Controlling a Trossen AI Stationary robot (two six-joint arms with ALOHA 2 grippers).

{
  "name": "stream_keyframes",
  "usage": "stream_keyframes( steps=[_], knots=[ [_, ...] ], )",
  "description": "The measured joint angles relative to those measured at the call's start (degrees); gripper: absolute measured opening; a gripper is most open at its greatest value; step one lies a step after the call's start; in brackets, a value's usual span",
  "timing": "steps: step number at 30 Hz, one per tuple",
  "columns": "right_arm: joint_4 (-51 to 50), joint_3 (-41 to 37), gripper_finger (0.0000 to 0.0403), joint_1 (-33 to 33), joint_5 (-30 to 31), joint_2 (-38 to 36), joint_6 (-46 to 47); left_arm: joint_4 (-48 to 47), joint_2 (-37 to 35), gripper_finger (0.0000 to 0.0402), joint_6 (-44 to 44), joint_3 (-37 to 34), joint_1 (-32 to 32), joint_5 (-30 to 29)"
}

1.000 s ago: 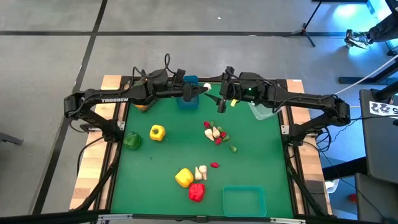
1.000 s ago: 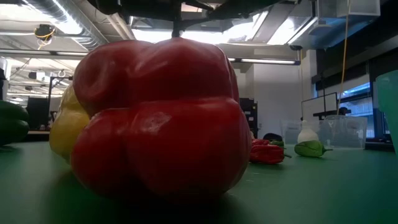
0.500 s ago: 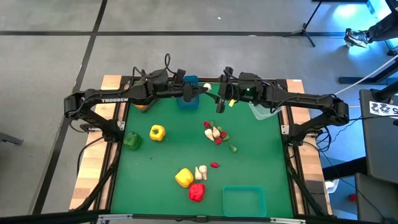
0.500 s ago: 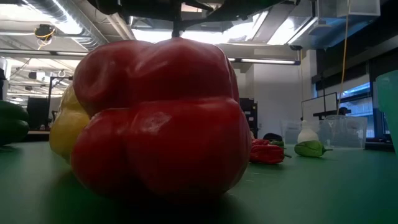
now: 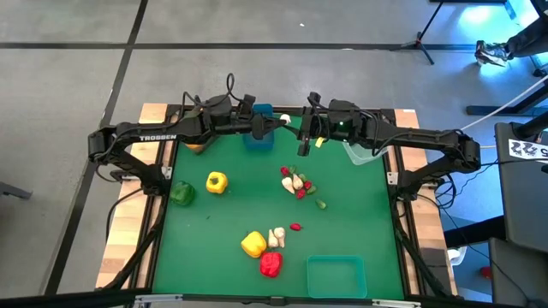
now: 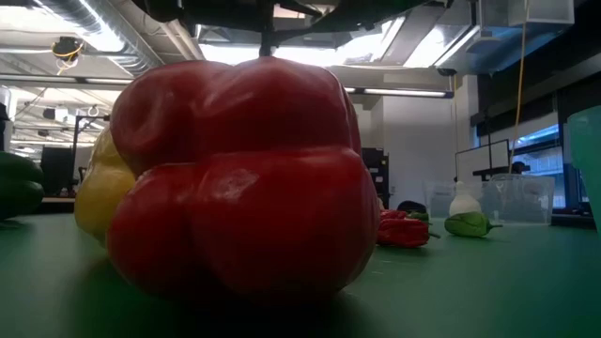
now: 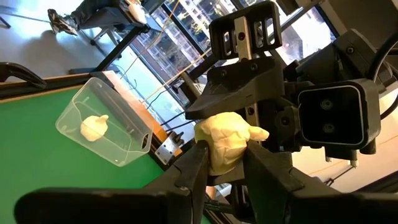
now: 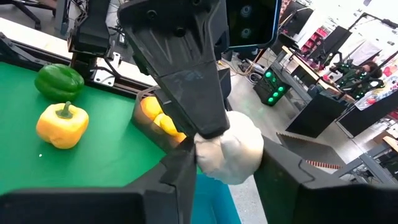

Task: Sort produce into baskets
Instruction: Put the white garlic into white transparent bin

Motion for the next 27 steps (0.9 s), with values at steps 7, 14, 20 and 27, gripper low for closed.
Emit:
stream_keyframes(
  steps=[7,14,20,27],
  knots=[
    [0.0,0.0,0.0132,0.0,0.3,0.0,0.0,0.0,0.0,0.0103,1.7,0.0,0.0,0.0],
    [0.2,0.0,0.0131,0.0,0.8,0.0,0.0,-2.0,0.0,0.0169,2.9,0.0,0.8,0.7],
    [-0.4,0.0,0.0131,-0.1,3.7,0.0,0.0,-1.9,0.0,0.0229,2.3,0.0,2.6,4.7],
    [-4.8,0.0,0.0131,-0.3,12.3,-0.7,1.4,-2.8,0.0,0.0251,1.4,0.0,5.3,7.5]
  ],
)
